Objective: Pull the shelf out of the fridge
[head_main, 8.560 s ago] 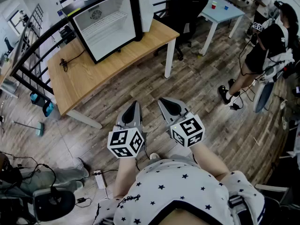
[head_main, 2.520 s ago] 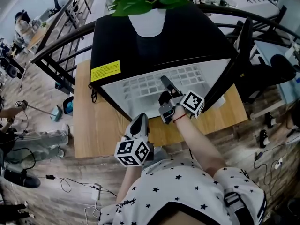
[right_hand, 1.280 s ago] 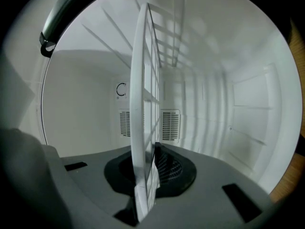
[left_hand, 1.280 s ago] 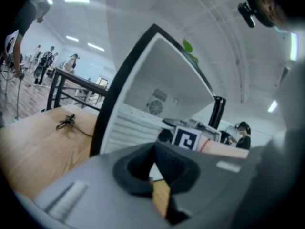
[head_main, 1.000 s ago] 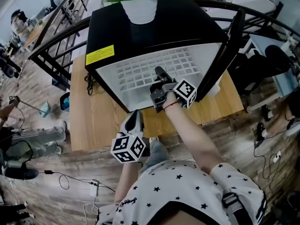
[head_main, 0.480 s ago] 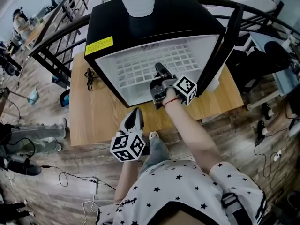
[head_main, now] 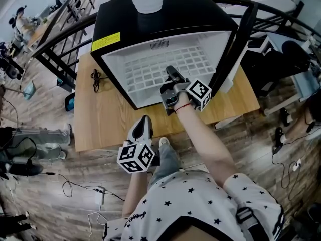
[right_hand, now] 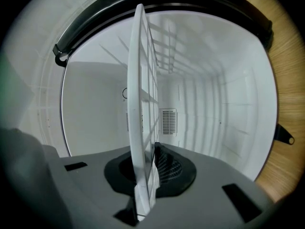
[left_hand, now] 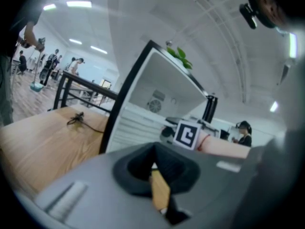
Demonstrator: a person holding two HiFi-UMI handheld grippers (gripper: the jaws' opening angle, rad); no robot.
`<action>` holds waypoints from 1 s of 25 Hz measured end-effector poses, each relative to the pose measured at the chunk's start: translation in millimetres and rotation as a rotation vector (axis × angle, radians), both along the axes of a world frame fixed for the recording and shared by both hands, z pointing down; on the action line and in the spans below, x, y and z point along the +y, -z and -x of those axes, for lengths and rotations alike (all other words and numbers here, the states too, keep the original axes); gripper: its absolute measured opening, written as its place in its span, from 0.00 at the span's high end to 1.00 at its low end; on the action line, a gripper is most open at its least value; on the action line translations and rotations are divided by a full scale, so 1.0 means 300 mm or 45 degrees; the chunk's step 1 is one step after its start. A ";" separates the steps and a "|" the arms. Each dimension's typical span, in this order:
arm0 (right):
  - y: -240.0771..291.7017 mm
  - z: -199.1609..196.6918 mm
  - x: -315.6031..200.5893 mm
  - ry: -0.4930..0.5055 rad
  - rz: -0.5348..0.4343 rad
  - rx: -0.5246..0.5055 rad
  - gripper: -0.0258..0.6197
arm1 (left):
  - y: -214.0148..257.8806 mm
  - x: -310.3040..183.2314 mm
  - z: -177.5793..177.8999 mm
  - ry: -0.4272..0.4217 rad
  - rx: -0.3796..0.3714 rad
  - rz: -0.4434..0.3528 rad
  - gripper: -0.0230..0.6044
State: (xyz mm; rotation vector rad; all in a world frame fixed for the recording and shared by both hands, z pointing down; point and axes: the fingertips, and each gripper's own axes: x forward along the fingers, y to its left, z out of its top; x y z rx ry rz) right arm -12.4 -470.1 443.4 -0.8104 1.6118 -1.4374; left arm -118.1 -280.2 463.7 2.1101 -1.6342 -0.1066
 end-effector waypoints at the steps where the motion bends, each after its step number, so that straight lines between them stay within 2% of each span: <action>1: 0.000 -0.001 0.007 0.001 0.001 0.000 0.89 | 0.001 0.006 -0.002 0.002 0.002 -0.001 0.95; 25: -0.011 -0.048 0.186 0.015 0.042 -0.009 0.90 | 0.026 0.177 -0.062 0.015 -0.001 -0.022 0.95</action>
